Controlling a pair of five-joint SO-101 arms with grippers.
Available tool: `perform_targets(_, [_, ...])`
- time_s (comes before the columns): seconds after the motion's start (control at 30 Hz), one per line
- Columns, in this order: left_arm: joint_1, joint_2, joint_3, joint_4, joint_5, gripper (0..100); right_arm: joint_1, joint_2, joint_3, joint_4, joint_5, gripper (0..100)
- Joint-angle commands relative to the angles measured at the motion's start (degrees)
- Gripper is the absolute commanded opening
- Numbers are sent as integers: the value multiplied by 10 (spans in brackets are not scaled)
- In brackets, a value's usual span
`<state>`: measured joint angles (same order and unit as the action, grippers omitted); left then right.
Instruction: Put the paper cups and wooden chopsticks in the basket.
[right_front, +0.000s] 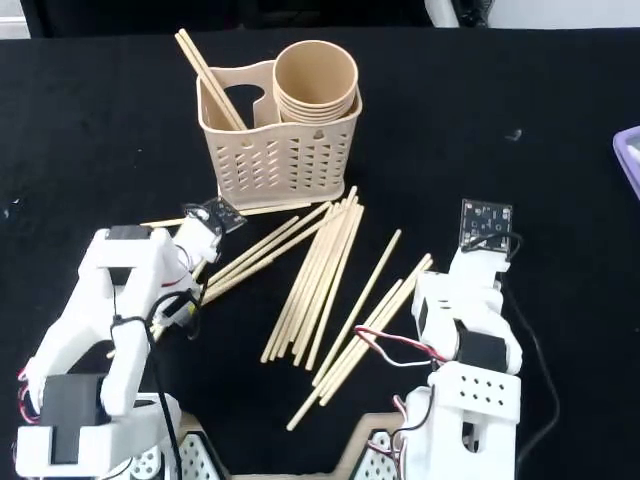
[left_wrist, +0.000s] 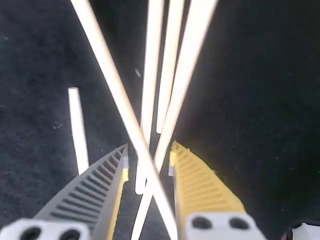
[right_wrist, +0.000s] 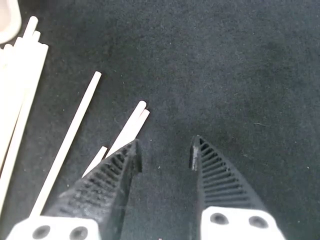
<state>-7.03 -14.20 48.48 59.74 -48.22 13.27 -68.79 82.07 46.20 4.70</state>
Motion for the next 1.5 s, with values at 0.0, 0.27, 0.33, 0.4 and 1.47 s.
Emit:
perform_targets(0.0, [0,-2,-18,-4,-3,133,3,-11,-2,-11,-4,179])
perform_targets(0.27, [2,-8,-2,44,-39,31,3,-11,-2,-11,-4,179])
perform_targets(0.33, [1,-11,-7,64,-51,30,3,-11,-2,-11,-4,179])
perform_targets(0.4, [-3,-25,-10,82,-54,30,3,-11,-2,-11,-4,179])
perform_targets(1.47, [73,-563,-80,-109,403,30,3,-11,-2,-11,-4,179])
